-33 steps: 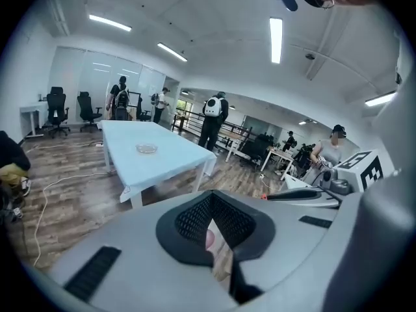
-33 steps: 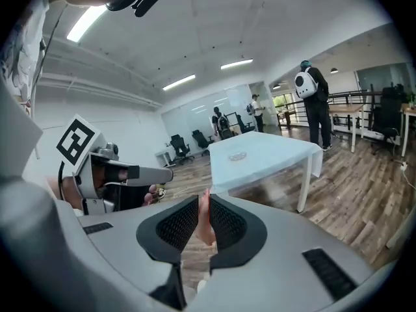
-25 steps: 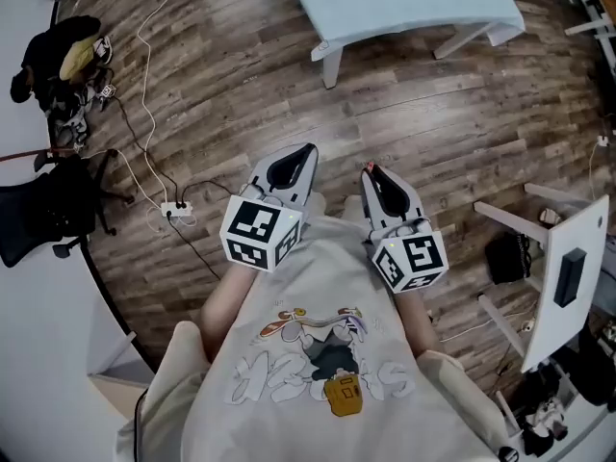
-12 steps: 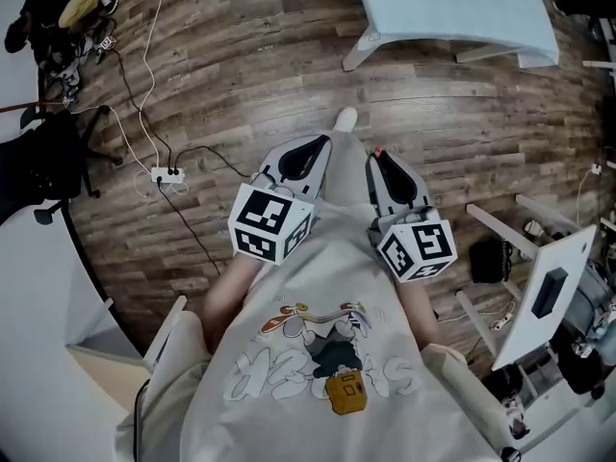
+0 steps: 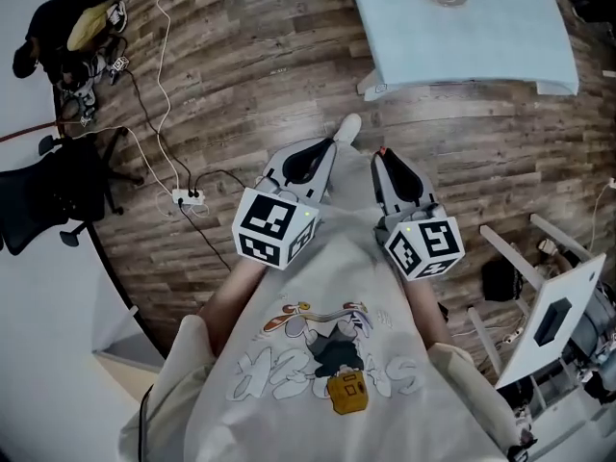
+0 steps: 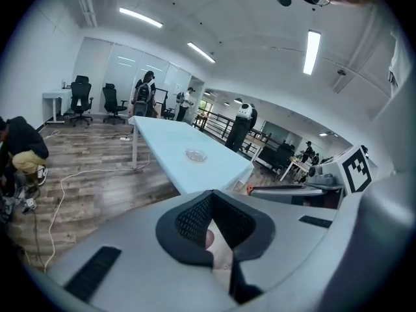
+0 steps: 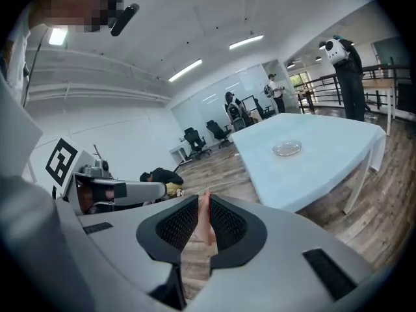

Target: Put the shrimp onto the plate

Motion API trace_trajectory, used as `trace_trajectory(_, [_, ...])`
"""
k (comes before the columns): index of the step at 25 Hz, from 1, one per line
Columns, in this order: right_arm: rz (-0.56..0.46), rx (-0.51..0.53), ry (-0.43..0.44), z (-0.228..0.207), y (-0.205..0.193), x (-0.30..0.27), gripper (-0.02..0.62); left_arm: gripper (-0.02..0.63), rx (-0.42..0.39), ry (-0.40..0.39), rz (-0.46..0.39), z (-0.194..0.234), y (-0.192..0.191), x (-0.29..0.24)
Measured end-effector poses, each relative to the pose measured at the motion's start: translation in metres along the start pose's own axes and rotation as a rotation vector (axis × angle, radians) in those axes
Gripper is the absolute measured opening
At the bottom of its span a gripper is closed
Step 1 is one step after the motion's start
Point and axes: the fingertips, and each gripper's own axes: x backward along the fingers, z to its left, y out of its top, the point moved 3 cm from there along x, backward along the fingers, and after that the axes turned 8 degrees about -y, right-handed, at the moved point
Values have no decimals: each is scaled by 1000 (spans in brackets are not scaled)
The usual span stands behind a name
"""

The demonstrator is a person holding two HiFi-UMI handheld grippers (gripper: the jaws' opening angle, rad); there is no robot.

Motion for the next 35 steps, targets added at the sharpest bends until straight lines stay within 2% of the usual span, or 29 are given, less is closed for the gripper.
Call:
trace_trajectory(4, [3,28,3,-28,42,-44,72,8,-77,10,0,28,56,-39])
trace_trajectory(7, [-4,32,7,-47,64,-63,72,8,-85,21,-13,38,86,-64])
trace_trajectory(12, [-45,10,-10,-75,93,-80,72,8,-78,2,26,42,100,-97])
trace_trajectory(18, [-96,-91,-93,-126,116,-89,74,8,-84,-44,74,46,127,-138])
trace_trajectory(23, [-118,-144,-162,-152,124,-101,72,8,-175,-132,159,46,138,-169])
trace_trajectory(29, [-158,-177,-261,-171,148,-121,74,8,-172,-212,186,75,167,-214])
trace_trajectory(35, [-188,-222,-380,-187,180,-144,74,8,-219,-337,226,93,204,-262])
